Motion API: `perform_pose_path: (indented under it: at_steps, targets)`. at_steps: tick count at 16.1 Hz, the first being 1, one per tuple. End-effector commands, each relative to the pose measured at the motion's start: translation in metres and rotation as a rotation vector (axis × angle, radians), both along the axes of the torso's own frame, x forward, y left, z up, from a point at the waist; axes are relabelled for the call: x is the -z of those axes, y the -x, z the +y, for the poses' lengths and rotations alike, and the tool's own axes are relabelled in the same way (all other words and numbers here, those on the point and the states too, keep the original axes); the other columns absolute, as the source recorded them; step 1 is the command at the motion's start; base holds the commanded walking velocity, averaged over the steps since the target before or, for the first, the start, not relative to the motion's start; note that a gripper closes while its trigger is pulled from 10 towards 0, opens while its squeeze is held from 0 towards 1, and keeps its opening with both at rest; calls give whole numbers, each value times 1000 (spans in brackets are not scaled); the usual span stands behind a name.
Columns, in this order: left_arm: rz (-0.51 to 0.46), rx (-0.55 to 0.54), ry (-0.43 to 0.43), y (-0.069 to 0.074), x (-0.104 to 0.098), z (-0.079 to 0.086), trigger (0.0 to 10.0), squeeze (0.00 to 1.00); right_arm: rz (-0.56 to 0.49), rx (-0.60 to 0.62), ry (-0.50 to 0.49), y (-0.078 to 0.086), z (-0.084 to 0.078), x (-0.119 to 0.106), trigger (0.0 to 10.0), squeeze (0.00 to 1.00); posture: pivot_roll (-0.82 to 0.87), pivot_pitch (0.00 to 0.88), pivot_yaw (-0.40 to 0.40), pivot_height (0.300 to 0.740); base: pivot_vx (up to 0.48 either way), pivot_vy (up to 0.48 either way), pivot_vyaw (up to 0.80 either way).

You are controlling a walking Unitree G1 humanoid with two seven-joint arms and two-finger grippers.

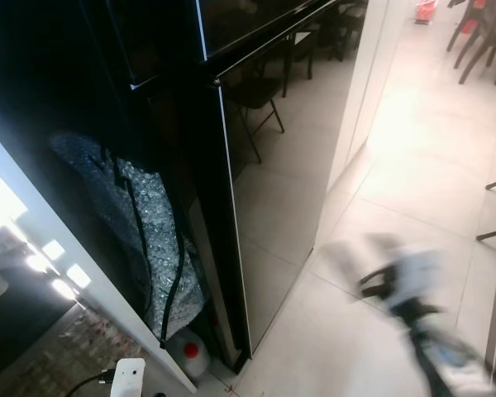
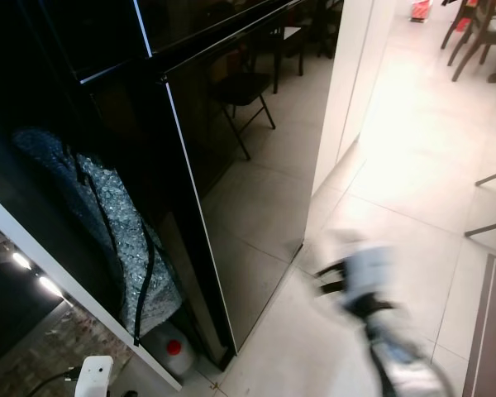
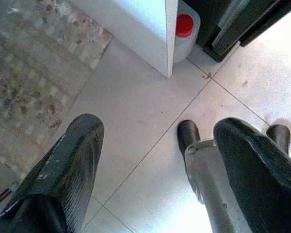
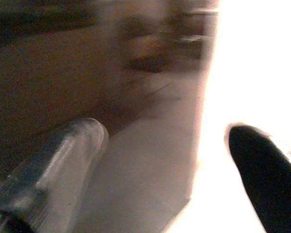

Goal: Restocking fridge

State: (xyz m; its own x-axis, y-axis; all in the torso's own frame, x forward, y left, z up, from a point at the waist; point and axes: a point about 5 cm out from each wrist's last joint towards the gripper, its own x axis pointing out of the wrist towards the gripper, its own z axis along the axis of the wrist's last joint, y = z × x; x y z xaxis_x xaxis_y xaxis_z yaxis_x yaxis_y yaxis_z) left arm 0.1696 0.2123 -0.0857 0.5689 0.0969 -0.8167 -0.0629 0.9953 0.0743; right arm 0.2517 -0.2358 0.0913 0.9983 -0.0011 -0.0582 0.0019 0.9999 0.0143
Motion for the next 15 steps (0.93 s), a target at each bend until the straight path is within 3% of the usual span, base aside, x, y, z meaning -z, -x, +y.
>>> perform_pose_path:
  at_steps: [1,2,3,4,5,8,9,11,14,15]
  targets:
    - [22,-4,-9,4,2,2,10000,0,91,280,-67,10,-36,24,10000,0,-211,0,68,740,0,0,0]
    - [21,-2,-9,4,2,2,10000,0,112,322,-84,12,-42,29,10000,0,-211,0,68,740,0,0,0]
    - [24,15,-13,4,2,2,10000,0,364,398,-115,29,-58,81,10000,0,-215,0,74,740,0,0,0]
    - [24,19,-14,4,2,2,10000,0,459,396,-118,37,-58,99,10000,0,-216,0,72,740,0,0,0]
    - [23,21,-14,4,2,1,10000,0,670,326,-33,63,-49,135,10000,0,-202,0,65,740,0,0,0]
    - [22,8,-8,6,2,1,10000,0,903,270,-12,104,-25,170,10000,0,-171,0,64,740,0,0,0]
    - [23,7,-7,7,3,1,10000,0,946,294,-50,114,-17,177,10000,0,-167,0,60,740,0,0,0]
    - [28,3,-6,9,4,1,10000,0,949,311,-104,119,-9,182,10000,0,-168,0,56,740,0,0,0]
    - [38,4,-3,11,5,-1,10000,0,990,163,-20,123,2,187,10000,0,-155,0,34,740,0,0,0]
    - [37,-4,3,12,6,-2,10000,0,986,180,-11,124,-3,186,10000,0,-146,0,24,740,0,0,712]
